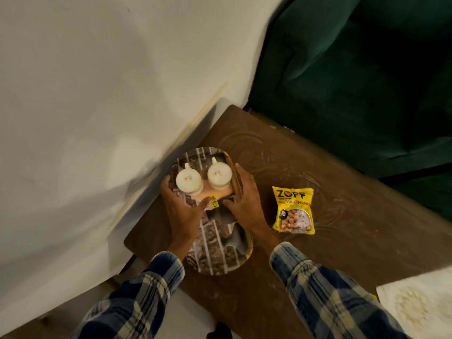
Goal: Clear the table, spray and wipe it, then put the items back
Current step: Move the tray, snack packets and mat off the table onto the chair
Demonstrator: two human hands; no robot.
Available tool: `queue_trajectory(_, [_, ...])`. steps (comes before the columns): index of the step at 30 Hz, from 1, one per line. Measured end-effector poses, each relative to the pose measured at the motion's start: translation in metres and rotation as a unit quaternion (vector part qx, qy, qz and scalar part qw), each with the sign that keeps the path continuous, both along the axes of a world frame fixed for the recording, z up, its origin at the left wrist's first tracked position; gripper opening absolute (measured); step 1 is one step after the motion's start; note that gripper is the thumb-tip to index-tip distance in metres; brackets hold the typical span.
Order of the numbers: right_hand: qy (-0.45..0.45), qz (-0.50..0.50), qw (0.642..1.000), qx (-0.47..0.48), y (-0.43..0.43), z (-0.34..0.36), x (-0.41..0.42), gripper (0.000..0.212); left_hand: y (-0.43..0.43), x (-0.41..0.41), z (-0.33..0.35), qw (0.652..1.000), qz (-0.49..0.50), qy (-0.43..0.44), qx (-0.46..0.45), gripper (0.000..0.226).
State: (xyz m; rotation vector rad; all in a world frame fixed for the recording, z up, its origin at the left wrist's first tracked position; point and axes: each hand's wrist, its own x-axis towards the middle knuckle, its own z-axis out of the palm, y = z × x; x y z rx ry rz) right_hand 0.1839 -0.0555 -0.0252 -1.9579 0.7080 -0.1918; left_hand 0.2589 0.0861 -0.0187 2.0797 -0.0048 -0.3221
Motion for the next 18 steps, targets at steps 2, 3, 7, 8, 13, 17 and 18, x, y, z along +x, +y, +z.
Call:
queue_trajectory(2, [0.014, -0.040, 0.999, -0.004, 0.006, 0.008, -0.030, 0.081, 0.004, -0.024, 0.025, 0.998, 0.008, -0.048, 0.034, 0.106])
queue_trajectory(3, [0.021, -0.067, 0.998, 0.000, 0.009, 0.014, -0.051, 0.072, 0.005, -0.041, 0.038, 0.993, -0.004, -0.094, 0.064, 0.095])
queue_trajectory(7, [0.060, -0.170, 0.983, 0.031, 0.018, 0.026, -0.136, 0.047, -0.010, -0.084, 0.046, 0.979, -0.133, -0.132, 0.083, 0.042])
queue_trajectory(8, [0.072, -0.193, 0.978, 0.041, 0.019, 0.028, -0.156, 0.042, -0.018, -0.092, 0.041, 0.979, -0.171, -0.091, 0.070, 0.037])
queue_trajectory(13, [0.137, -0.283, 0.947, 0.064, 0.014, 0.032, -0.253, 0.032, -0.085, -0.133, 0.017, 0.942, -0.308, 0.048, 0.127, 0.058])
queue_trajectory(17, [0.238, -0.351, 0.906, 0.017, 0.013, 0.024, -0.311, 0.046, -0.136, -0.142, -0.012, 0.952, -0.246, 0.115, 0.141, 0.082])
queue_trajectory(18, [0.265, -0.378, 0.887, 0.008, 0.012, 0.021, -0.324, 0.055, -0.146, -0.144, -0.023, 0.957, -0.214, 0.136, 0.140, 0.090])
